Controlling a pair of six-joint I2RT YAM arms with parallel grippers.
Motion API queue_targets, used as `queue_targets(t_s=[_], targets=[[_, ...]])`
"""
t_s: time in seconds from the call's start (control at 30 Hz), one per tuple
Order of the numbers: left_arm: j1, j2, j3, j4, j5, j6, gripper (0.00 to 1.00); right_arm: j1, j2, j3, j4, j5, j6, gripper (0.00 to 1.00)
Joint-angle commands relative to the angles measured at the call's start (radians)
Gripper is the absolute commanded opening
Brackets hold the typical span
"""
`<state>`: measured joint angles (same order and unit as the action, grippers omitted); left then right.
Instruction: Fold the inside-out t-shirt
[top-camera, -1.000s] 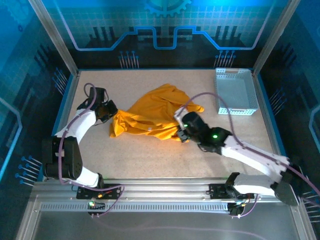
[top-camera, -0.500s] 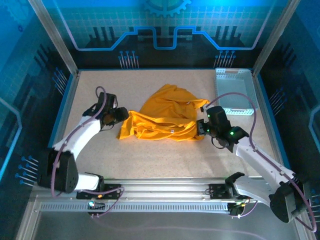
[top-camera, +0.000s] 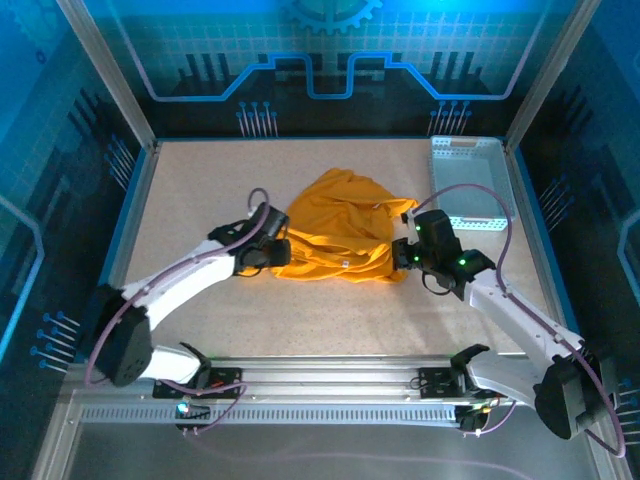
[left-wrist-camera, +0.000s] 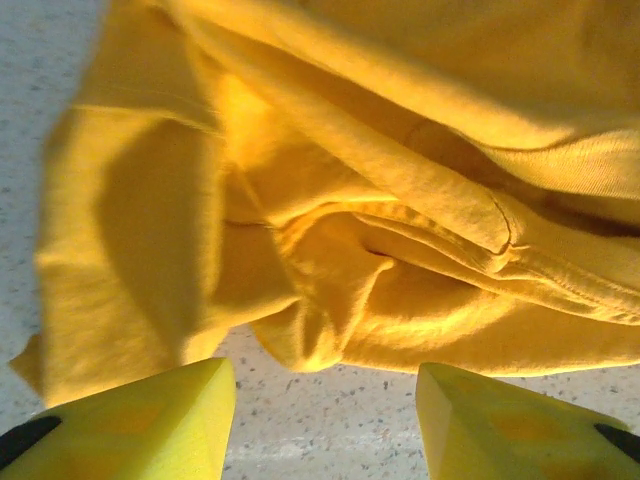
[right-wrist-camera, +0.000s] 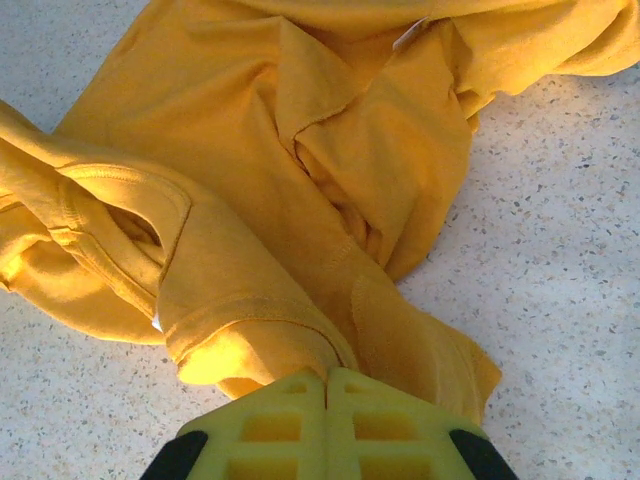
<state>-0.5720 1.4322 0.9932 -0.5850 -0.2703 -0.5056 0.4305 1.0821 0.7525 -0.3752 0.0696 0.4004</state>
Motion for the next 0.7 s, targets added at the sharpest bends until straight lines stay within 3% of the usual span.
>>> queue_targets(t_s=[0.0,0.27,0.67], targets=[[-0.053,0.067,0.084,-0.011,-0.053,-0.028,0.51,-0.016,-0.010,0.016,0.015,-0.016,0.012,0.00],[-0.077,0.241,0.187,0.029,-0.043,-0.043,0.56,-0.018,-0.016,-0.002,0.027,-0.028,0.018,0.00],[-0.059,0.332,0.164,0.131,-0.008,-0.057,0.51,-0.033,-0.030,-0.014,0.013,-0.028,0.012,0.00]])
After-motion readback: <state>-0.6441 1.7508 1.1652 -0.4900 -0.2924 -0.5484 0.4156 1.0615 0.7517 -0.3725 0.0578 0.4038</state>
